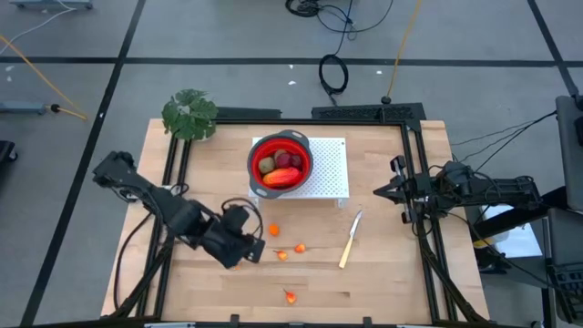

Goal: Pick & Place Fruit
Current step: Put the orange peach into the orange strainer bowl on the shelf

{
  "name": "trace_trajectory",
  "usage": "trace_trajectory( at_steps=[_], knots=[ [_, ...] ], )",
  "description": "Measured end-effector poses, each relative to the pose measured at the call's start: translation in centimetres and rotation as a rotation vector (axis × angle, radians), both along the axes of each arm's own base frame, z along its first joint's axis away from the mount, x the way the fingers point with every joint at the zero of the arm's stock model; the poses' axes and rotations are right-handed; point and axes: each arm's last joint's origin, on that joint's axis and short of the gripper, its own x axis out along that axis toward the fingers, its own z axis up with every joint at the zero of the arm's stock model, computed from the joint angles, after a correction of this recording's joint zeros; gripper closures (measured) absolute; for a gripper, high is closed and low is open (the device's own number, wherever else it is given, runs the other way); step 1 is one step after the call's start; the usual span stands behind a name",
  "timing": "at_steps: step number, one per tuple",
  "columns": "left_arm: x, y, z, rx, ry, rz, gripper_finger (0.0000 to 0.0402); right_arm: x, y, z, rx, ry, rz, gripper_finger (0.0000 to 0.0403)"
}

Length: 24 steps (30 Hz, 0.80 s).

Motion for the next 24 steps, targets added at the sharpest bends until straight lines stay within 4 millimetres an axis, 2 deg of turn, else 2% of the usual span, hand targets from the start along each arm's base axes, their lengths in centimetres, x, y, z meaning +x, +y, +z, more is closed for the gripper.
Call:
trace_trajectory(
  at_steps=[6, 15, 19, 24],
  knots=[
    [0.2, -2.3, -3.1, -0.064, 0.190, 0.085, 0.0309, 0.0, 0.0, 0.0, 0.000, 0.000, 0.000, 0.0403],
    [0.8, -4.7, -7.2, -0.075, 0.393, 0.169, 0.0333, 0.0, 0.0, 0.0, 0.001, 0.000, 0.001, 0.0403],
    [0.6, -5.2, -8.4, -0.063, 0.469, 0.240, 0.0332, 0.0, 0.0, 0.0, 0.001, 0.000, 0.001, 0.0403],
    [0.1, -5.5, -9.1, -0.038, 0.518, 0.328, 0.0311, 0.0, 0.0, 0.0, 0.001, 0.000, 0.001, 0.0403]
  ],
)
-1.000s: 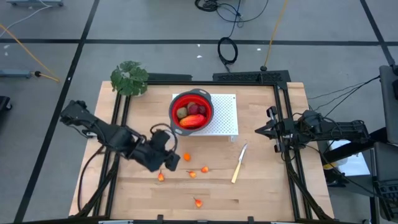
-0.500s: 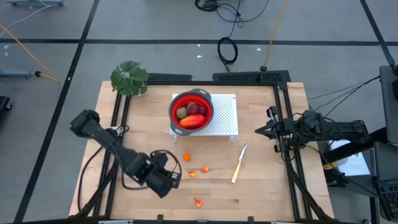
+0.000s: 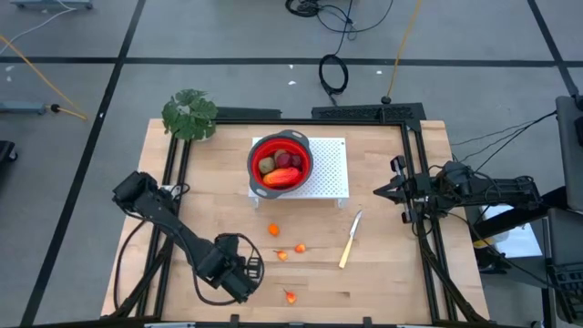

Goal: Pick & Place Fruit
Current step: Put the orange peach into the orange strainer bowl on the shelf

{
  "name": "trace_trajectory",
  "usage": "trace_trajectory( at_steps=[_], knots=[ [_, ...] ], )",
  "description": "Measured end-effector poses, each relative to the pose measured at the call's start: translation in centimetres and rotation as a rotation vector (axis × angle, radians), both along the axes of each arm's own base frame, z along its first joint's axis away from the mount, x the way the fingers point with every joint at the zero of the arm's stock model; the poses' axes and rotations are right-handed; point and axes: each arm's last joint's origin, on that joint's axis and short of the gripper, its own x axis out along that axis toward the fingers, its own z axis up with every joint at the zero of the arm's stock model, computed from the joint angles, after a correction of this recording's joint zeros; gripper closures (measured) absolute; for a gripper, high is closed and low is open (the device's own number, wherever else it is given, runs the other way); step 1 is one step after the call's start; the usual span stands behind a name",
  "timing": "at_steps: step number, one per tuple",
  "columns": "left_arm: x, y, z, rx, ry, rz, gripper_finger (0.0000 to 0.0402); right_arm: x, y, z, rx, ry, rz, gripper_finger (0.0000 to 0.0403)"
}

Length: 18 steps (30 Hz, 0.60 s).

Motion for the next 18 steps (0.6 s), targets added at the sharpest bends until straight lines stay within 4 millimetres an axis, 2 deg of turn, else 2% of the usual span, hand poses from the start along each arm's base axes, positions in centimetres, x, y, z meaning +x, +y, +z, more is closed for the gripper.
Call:
trace_trajectory(
  at_steps=[5, 12, 18],
  knots=[
    [-0.6, 0.0, 0.0, 0.031, 0.025, 0.075, 0.0265, 0.0, 0.0, 0.0, 0.000, 0.000, 0.002, 0.0403],
    [-1.0, -0.1, -0.3, 0.049, 0.041, 0.128, 0.0172, 0.0, 0.0, 0.0, 0.000, 0.000, 0.003, 0.0403],
    [-1.4, 0.2, -1.5, 0.075, 0.067, 0.161, 0.0103, 0.0, 0.0, 0.0, 0.000, 0.000, 0.003, 0.0403]
  ],
)
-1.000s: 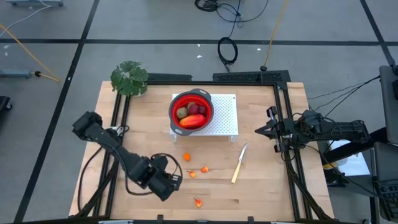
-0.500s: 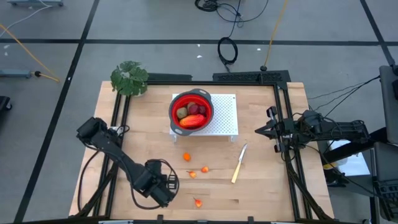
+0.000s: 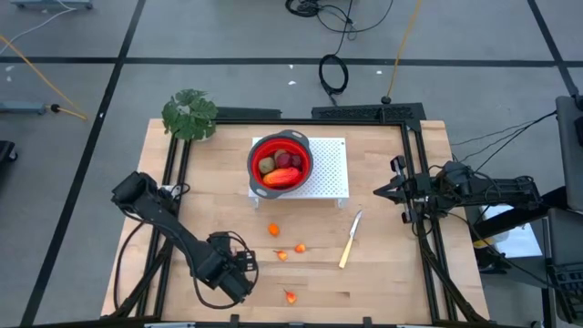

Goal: Pick & Place Fruit
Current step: Put the orange peach into the orange strainer bowl on the shelf

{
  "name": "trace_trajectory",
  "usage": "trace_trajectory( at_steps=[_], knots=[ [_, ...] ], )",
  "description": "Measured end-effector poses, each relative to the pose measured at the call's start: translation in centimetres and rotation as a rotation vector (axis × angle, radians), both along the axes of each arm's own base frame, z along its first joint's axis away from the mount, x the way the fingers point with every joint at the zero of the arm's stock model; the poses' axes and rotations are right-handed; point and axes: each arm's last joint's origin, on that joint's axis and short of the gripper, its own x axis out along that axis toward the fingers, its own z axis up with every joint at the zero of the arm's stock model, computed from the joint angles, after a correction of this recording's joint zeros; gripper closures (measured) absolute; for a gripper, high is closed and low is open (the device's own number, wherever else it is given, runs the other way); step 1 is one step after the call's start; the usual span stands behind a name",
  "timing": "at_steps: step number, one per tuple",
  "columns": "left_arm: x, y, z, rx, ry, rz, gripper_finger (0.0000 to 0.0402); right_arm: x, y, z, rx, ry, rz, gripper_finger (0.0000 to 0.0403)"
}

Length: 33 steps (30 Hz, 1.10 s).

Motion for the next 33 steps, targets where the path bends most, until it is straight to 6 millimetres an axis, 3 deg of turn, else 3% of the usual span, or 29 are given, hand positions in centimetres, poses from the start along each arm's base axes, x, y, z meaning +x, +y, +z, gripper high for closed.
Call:
trace_trajectory(
  at_steps=[6, 12, 20, 27, 33],
  knots=[
    [-0.1, 0.1, -2.4, -0.019, -0.023, 0.014, 0.0067, 0.0, 0.0, 0.0, 0.000, 0.000, 0.000, 0.0403],
    [-0.3, 1.0, -5.4, -0.053, -0.013, 0.039, 0.0068, 0.0, 0.0, 0.0, 0.000, 0.000, 0.000, 0.0403],
    [-0.3, 2.7, -7.6, -0.050, -0.014, 0.071, 0.0072, 0.0, 0.0, 0.0, 0.001, 0.000, 0.000, 0.0403],
    [-0.2, 3.4, -8.9, -0.120, -0.011, 0.087, 0.0099, 0.0, 0.0, 0.0, 0.001, 0.000, 0.000, 0.0403],
    [0.0, 3.6, -9.0, -0.128, -0.022, 0.092, 0.0151, 0.0, 0.0, 0.0, 0.000, 0.000, 0.000, 0.0403]
  ],
)
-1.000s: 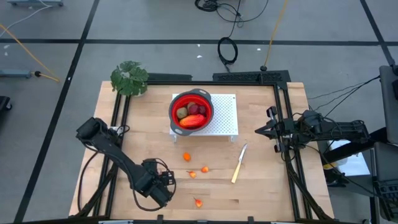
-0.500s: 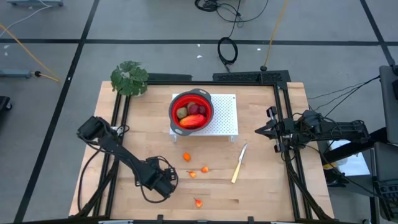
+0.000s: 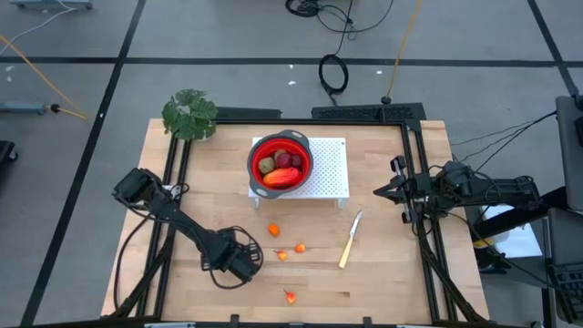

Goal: Pick & Place Fruit
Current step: Put the orange peach into the orange strainer bowl on the shelf

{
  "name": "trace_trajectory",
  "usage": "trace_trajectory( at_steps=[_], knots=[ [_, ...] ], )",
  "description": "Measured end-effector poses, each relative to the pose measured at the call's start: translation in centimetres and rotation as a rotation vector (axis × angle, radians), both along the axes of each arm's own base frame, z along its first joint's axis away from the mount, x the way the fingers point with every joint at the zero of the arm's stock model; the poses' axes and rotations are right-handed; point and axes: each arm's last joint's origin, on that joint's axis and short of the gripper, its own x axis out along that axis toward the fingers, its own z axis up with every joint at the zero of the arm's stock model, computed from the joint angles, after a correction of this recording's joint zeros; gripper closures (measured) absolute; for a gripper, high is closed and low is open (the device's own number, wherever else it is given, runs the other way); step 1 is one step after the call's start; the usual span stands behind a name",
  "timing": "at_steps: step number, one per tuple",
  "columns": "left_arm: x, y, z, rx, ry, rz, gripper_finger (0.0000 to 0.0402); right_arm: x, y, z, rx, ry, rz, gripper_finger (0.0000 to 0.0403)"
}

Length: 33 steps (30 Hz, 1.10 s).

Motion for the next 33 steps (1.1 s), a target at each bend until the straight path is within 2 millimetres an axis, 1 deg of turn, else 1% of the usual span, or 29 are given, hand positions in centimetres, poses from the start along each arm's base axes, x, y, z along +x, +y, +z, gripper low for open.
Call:
trace_trajectory(
  at_steps=[11, 14, 17, 20, 22, 29, 33],
  knots=[
    [0.2, -0.1, 0.0, -0.006, -0.025, 0.020, 0.0280, 0.0, 0.0, 0.0, 0.000, 0.000, -0.002, 0.0403],
    [0.0, -0.1, 0.4, -0.010, -0.025, 0.013, 0.0306, 0.0, 0.0, 0.0, 0.000, 0.000, -0.002, 0.0403],
    [-0.3, 0.0, 1.2, 0.011, -0.057, 0.007, 0.0322, 0.0, 0.0, 0.0, 0.000, -0.001, -0.003, 0.0403],
    [-0.5, 0.1, 2.7, 0.075, -0.178, -0.023, 0.0327, 0.0, 0.0, 0.0, 0.000, -0.001, -0.003, 0.0403],
    [-0.6, 0.2, 3.8, 0.151, -0.287, -0.054, 0.0323, 0.0, 0.0, 0.0, 0.000, -0.001, -0.003, 0.0403],
    [-1.5, 0.2, 8.6, 0.505, -0.715, -0.174, 0.0315, 0.0, 0.0, 0.0, 0.000, -0.001, -0.003, 0.0403],
    [-1.8, -0.1, 11.0, 0.698, -0.884, -0.239, 0.0315, 0.0, 0.0, 0.0, -0.001, -0.001, -0.003, 0.0403]
  ],
)
